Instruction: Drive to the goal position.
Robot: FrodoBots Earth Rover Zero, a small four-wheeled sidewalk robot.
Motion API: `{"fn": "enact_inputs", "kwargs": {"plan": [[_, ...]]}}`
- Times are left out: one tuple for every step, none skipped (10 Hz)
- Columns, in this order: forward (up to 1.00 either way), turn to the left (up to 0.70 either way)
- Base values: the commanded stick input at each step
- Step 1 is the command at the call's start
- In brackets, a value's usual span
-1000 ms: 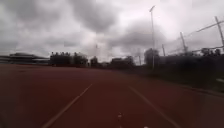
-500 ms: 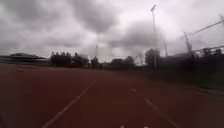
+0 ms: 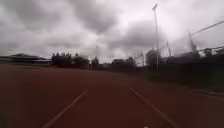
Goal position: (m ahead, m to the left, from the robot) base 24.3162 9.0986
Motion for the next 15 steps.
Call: {"fn": "enact_inputs", "kwargs": {"plan": [[0.7,0.0],[0.7,0.0],[0.7,0.0],[0.7,0.0],[0.7,0.0],[0.7,0.0],[0.7,0.0],[0.7,0.0],[0.7,0.0],[0.7,0.0],[0.7,0.0],[0.7,0.0],[0.7,0.0],[0.7,0.0],[0.7,0.0]]}}
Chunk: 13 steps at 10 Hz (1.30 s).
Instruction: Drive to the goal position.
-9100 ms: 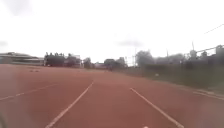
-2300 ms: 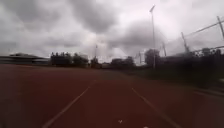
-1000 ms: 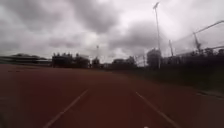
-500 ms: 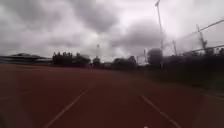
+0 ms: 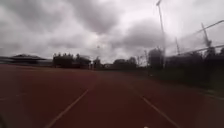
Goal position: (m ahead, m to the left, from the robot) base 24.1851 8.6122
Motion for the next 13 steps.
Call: {"fn": "enact_inputs", "kwargs": {"plan": [[0.7,0.0],[0.7,0.0],[0.7,0.0],[0.7,0.0],[0.7,0.0],[0.7,0.0],[0.7,0.0],[0.7,0.0],[0.7,0.0],[0.7,0.0],[0.7,0.0],[0.7,0.0],[0.7,0.0]]}}
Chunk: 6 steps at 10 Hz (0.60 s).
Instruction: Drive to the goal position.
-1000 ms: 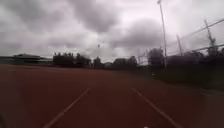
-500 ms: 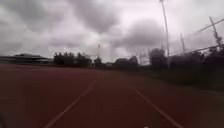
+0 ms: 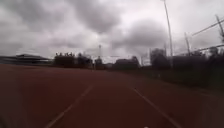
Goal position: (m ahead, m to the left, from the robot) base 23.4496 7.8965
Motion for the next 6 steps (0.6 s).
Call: {"fn": "enact_inputs", "kwargs": {"plan": [[0.7,0.0],[0.7,0.0],[0.7,0.0],[0.7,0.0],[0.7,0.0],[0.7,0.0]]}}
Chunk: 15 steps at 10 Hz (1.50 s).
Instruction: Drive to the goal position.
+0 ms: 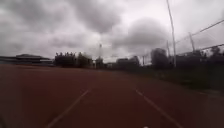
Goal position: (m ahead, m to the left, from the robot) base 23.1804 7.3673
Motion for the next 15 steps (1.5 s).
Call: {"fn": "enact_inputs", "kwargs": {"plan": [[0.7,0.0],[0.7,0.0],[0.7,0.0],[0.7,0.0],[0.7,0.0],[0.7,0.0],[0.7,0.0],[0.7,0.0],[0.7,0.0],[0.7,0.0],[0.7,0.0],[0.7,0.0],[0.7,0.0],[0.7,0.0],[0.7,0.0]]}}
